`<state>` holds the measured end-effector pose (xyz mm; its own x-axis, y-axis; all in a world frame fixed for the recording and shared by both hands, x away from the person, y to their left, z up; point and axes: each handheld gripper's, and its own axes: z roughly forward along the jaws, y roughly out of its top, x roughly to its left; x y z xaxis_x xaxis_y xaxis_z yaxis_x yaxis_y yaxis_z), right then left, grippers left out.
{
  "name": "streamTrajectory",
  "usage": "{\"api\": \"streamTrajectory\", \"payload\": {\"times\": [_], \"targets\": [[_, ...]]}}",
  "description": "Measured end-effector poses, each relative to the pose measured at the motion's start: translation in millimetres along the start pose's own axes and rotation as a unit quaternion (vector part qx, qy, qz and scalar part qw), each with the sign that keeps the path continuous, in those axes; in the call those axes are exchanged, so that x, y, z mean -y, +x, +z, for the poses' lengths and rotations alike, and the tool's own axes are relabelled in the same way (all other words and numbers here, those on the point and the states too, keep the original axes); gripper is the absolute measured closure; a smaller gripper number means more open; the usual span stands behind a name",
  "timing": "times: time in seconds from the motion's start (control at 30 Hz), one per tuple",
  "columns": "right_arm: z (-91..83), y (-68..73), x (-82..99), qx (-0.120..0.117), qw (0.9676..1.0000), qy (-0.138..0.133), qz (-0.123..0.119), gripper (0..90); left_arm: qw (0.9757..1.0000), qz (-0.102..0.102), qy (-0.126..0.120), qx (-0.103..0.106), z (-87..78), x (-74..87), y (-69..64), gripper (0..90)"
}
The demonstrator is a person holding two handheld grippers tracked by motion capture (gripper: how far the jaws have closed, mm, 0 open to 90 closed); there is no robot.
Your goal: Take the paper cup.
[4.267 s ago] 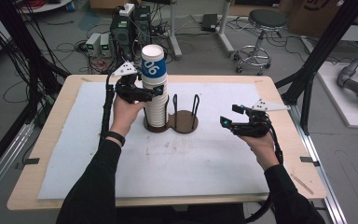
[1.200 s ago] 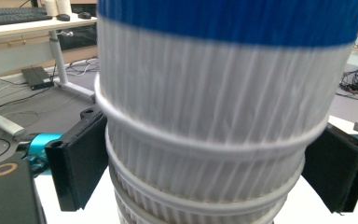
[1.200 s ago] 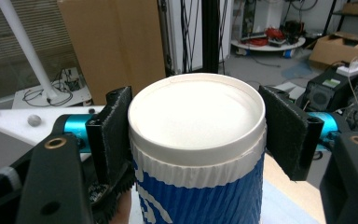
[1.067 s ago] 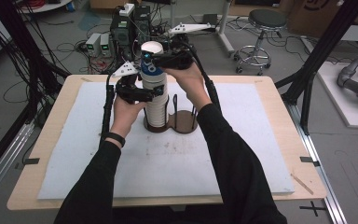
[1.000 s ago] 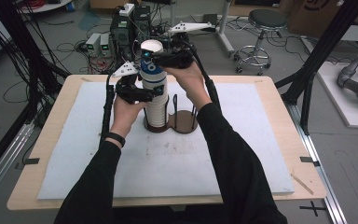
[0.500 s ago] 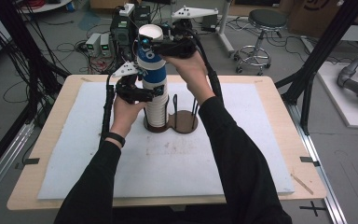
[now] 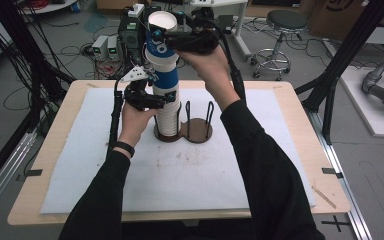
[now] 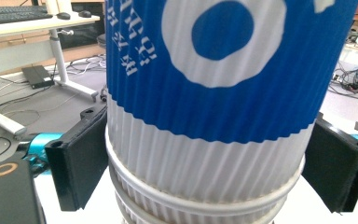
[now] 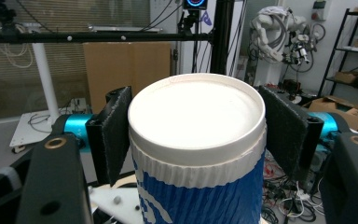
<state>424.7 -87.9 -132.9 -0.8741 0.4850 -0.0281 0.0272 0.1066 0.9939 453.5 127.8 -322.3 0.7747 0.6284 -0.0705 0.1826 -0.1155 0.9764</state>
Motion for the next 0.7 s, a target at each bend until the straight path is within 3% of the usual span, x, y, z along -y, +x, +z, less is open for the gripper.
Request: {"api": "streamTrajectory", "payload": {"times": [0.33,0.7], "targets": [[-34.3,-6.9,-1.3,0.001,1.0000,0.002,-0.001,30.4,1.0000,0.001,0.003,-0.001,0.1,-0.8,0.2,11.1],[-79.3,-10.9,24.3,-0.003,0.9998,0.021,0.006,30.4,1.0000,0.001,0.005,-0.001,-0.3,-1.1,0.3,11.1]]}}
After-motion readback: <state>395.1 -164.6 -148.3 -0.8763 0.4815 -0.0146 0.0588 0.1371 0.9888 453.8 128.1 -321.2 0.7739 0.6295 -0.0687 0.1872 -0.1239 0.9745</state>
